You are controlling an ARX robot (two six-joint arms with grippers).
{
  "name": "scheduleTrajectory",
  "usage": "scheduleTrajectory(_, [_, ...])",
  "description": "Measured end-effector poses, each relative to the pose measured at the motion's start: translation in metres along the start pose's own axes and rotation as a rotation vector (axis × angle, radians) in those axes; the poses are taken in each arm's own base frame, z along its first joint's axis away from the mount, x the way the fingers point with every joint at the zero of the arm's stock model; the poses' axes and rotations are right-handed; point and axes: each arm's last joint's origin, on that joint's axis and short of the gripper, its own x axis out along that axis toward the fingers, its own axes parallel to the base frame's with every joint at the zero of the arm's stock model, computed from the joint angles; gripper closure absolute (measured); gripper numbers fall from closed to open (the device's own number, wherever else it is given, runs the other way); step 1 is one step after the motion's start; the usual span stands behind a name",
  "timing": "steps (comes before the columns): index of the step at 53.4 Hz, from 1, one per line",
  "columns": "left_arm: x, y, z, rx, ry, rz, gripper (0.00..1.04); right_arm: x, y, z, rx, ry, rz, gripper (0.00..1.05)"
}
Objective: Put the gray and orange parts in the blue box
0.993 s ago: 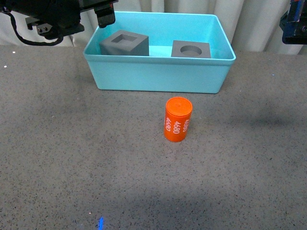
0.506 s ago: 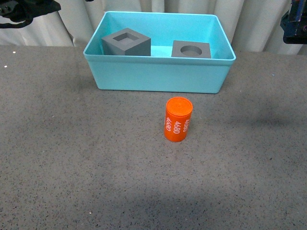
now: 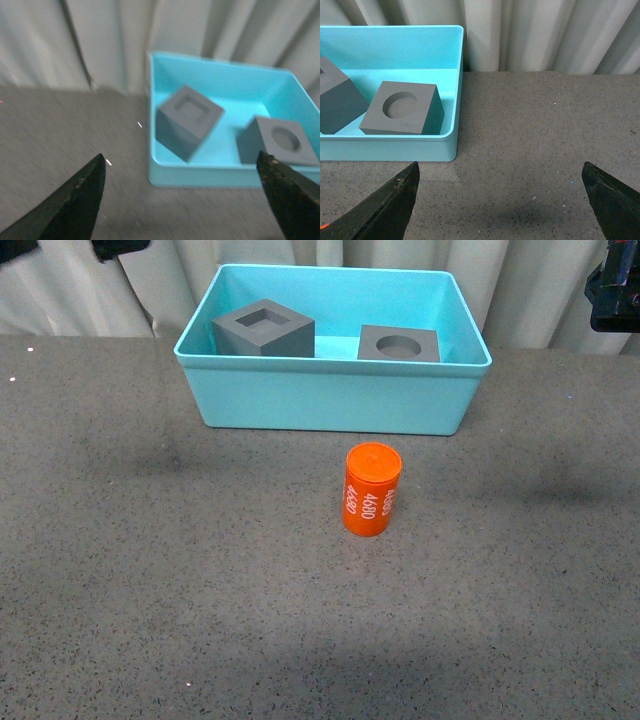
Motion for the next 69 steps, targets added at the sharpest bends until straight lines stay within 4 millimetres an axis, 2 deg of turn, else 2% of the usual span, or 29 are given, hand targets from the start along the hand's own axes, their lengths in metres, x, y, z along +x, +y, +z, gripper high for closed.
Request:
scheduleTrajectory(4, [-0.025,0.013,-0.008,0.072,-0.168,0.030,0.30,0.000,0.000,0.000,0.000,-0.001,0.001,0.10])
scheduleTrajectory(5, [-0.041,0.019,-0.011,0.090,-0.228,0.039,0.39,0.000,0.000,0.000,0.000,-0.001,0.000,0.10])
scheduleTrajectory(7, [-0.053,0.024,-0.013,0.107,-0.259,0.045,0.48,0.000,0.000,0.000,0.000,0.000,0.000,0.10])
scheduleTrajectory(26, [-0.096,0.042,-0.038,0.137,-0.249,0.046,1.02,-0.001,0.000,0.001,0.001,-0.004,0.000,0.10])
scheduleTrajectory(42, [-0.127,0.058,-0.052,0.144,-0.246,0.050,1.01,-0.001,0.000,0.001,0.001,-0.004,0.000,0.10])
scheduleTrajectory(51, [-0.138,0.060,-0.068,0.144,-0.236,0.049,1.01,-0.001,0.000,0.001,0.001,-0.004,0.001,0.10])
scheduleTrajectory(69, [-0.159,0.058,-0.065,0.145,-0.264,0.047,1.01,-0.001,0.000,0.001,0.001,-0.004,0.000,0.10])
